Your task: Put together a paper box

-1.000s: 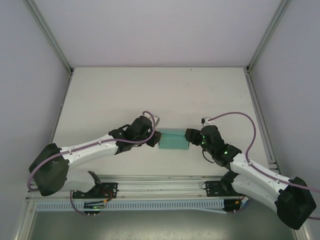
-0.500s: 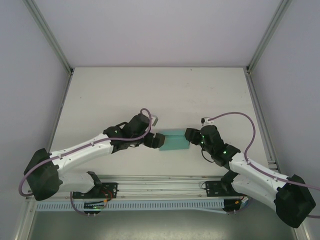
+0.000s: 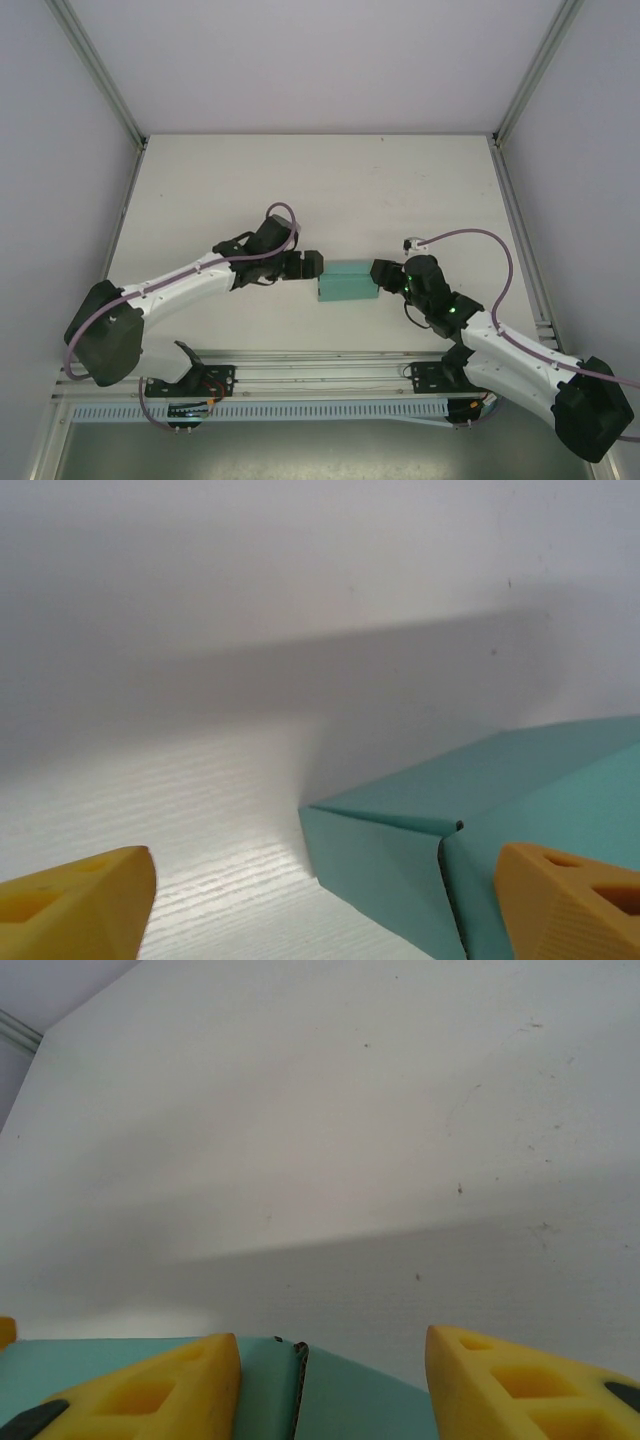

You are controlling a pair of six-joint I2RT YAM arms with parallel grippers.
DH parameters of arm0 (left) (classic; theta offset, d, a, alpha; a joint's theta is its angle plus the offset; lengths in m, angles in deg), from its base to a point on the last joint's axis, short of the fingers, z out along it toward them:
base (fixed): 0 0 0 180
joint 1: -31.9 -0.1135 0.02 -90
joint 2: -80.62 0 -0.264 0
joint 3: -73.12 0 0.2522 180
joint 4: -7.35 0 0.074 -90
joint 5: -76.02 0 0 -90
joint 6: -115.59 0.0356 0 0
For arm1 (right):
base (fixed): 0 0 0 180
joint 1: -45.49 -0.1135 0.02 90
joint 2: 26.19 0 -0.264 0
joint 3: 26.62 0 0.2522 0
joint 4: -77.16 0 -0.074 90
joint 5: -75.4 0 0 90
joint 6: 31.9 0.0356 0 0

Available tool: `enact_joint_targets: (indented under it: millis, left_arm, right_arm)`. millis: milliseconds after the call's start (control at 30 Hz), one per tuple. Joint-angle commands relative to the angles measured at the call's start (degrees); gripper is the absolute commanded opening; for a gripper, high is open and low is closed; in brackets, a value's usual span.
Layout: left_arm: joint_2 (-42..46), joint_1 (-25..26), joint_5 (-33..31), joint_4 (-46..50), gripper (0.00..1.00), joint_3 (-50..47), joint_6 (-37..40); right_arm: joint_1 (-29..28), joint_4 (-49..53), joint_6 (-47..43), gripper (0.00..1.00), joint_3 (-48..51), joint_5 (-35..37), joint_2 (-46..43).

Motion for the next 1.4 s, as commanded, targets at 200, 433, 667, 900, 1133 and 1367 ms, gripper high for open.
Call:
enact_joint_targets:
  millis: [200, 433, 667, 900, 1133, 1367]
  left_arm:
    - [1.31, -0.02, 7.82, -13.86, 0.73, -10.81, 1.28]
    - [-1.87, 0.08, 18.49, -25.70, 0.55, -18.60, 6.55]
    - [-5.59, 0.98, 18.63, -26.18, 0.40, -19.98, 15.23]
    - [-7.66, 4.35, 14.20, -23.83, 0.30, -17.55, 18.11]
    - [-6.46, 5.16, 10.46, -20.75, 0.20, -16.43, 19.40]
    - [-5.76, 5.32, 9.26, -18.75, 0.25, -14.41, 21.68]
  right_arm:
    - [0.13, 5.77, -2.46, 0.50, 5.39, -0.63, 3.92]
    - [0.13, 4.96, -1.84, 0.43, 7.03, -1.62, 1.72]
    - [0.13, 4.21, -0.43, 0.34, 7.95, -2.32, 1.40]
    - [0.12, 2.76, 1.03, 0.26, 9.48, -2.43, 1.52]
    - [0.14, 2.58, 1.30, 0.22, 8.75, -1.28, 3.12]
    - [0.14, 4.70, 1.87, 0.21, 7.90, -0.48, 1.58]
